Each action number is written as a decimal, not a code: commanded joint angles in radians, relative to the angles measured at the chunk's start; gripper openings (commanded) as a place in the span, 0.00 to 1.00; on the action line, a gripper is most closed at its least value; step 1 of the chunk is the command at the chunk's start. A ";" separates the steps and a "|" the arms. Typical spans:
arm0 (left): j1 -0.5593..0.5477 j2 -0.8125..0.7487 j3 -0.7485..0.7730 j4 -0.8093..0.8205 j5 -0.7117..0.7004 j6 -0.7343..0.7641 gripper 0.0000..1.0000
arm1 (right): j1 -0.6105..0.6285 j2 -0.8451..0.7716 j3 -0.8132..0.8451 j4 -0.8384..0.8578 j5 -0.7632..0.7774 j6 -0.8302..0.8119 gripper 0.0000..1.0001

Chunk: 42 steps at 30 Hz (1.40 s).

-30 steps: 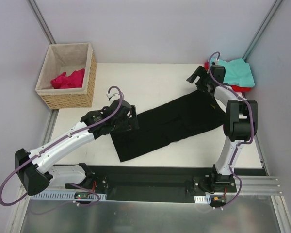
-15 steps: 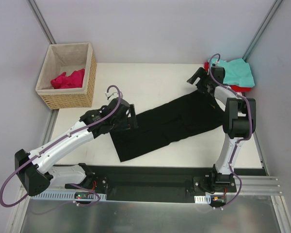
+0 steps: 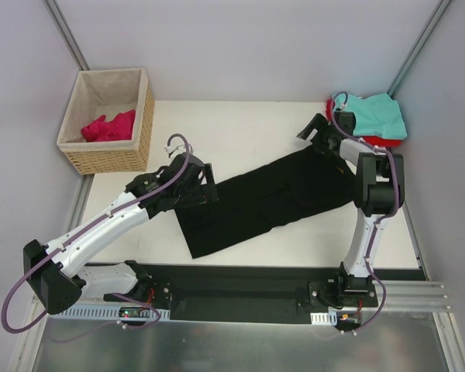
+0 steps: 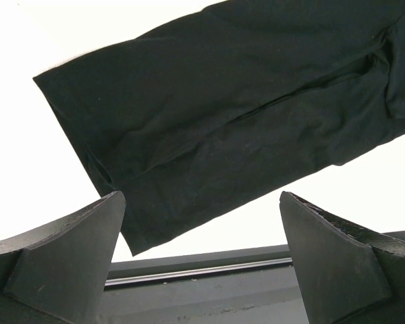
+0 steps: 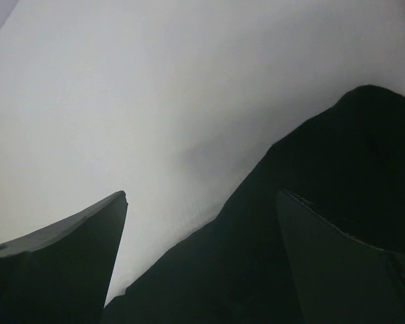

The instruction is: Fold and stack the t-shirts

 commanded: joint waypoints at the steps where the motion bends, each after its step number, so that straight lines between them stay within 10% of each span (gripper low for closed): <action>1: 0.030 0.000 -0.005 0.021 0.026 0.028 0.99 | -0.003 0.056 0.066 -0.036 0.010 0.030 0.96; 18: 0.136 0.057 0.004 0.071 0.123 0.093 0.98 | 0.043 0.358 0.519 -0.350 -0.120 0.187 0.96; 32: 0.158 0.062 0.029 0.070 0.200 0.152 0.98 | 0.164 0.579 0.844 -0.271 -0.245 0.377 0.96; 42: 0.191 -0.063 -0.039 0.054 0.197 0.160 0.98 | 0.201 0.747 0.976 0.189 -0.343 0.665 0.96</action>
